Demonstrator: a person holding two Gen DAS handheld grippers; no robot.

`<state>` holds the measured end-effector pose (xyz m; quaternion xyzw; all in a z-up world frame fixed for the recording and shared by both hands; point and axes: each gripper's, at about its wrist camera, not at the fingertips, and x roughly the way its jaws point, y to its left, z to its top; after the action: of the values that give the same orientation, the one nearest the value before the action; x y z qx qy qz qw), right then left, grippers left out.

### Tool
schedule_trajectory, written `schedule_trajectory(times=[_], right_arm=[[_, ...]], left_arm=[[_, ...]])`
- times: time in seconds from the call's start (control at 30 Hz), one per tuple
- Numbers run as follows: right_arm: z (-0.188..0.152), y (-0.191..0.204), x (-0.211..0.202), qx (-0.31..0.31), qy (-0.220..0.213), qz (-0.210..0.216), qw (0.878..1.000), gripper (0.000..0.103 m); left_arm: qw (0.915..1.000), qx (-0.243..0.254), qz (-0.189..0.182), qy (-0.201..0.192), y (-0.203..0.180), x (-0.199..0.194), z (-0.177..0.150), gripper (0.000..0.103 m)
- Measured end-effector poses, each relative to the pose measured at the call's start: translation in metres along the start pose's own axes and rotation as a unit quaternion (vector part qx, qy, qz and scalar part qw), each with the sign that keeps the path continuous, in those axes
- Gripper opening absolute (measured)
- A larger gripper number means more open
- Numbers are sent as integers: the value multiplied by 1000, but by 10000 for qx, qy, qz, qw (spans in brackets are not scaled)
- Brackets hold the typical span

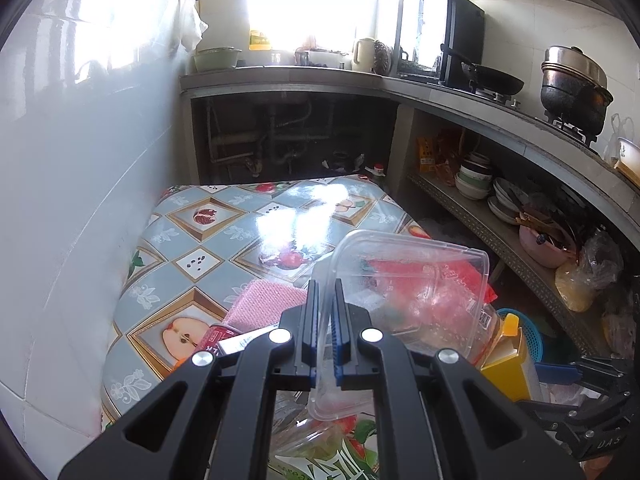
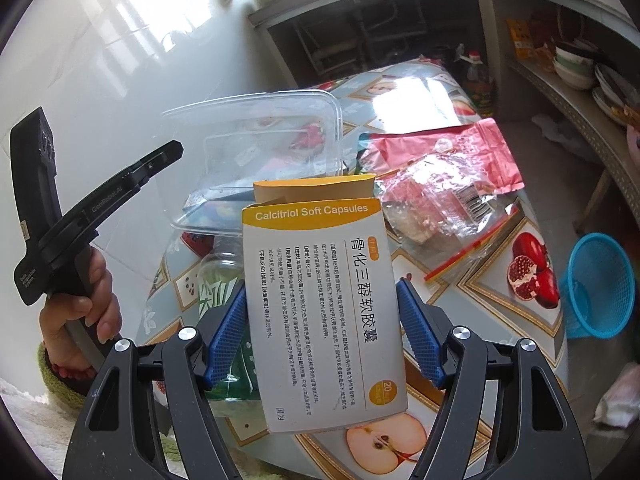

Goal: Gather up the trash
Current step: 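Lift the clear plastic box and the Calcitriol box off the table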

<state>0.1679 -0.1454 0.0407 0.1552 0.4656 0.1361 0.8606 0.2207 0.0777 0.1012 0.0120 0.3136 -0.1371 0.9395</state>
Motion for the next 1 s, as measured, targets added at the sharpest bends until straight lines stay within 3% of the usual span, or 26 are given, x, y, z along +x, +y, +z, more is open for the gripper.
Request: schedule_trajectory(times=[1.0], right_arm=[[-2,-13,-7,123,-74,-21,9999,69]], left_arm=[[9999,-85,99,-98,3,-4,5,5]])
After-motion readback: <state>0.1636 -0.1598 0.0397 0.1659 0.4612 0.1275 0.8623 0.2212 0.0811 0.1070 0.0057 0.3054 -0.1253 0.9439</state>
